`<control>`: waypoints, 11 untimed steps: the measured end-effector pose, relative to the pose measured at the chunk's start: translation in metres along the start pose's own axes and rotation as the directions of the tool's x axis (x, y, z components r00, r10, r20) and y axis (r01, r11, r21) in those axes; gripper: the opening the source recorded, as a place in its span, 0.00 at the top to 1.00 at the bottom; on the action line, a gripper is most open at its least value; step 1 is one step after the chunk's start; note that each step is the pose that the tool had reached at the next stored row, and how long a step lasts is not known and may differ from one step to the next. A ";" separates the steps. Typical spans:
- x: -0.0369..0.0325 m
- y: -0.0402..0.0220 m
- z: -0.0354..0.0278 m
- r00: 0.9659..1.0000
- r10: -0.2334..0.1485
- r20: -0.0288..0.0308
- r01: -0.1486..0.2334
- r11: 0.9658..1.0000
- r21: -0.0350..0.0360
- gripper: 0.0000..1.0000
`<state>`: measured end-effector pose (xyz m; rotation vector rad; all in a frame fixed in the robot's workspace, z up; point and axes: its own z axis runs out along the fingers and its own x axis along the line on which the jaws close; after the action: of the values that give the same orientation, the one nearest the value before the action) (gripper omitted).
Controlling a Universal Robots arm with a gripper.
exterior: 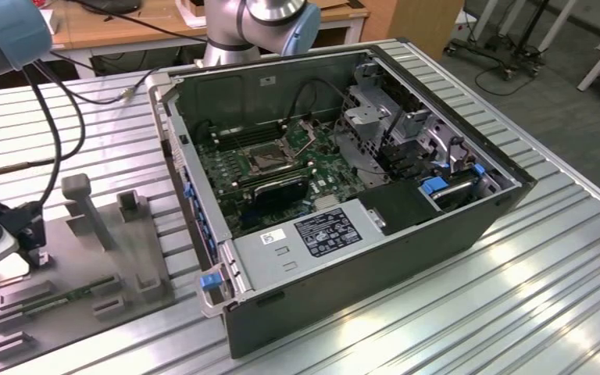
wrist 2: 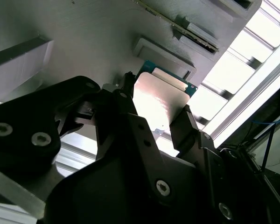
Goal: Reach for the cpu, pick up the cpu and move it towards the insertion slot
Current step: 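Pick up the cpu and move it towards the insertion slot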
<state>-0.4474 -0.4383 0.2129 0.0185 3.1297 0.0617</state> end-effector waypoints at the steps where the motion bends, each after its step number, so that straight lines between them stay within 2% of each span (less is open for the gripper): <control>1: 0.0000 0.0000 -0.0004 1.000 0.000 0.000 0.000 1.000 0.000 0.45; 11: -0.0001 0.0002 -0.0048 1.000 0.000 0.000 0.000 1.000 0.000 0.45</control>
<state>-0.4474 -0.4382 0.2177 0.0185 3.1297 0.0618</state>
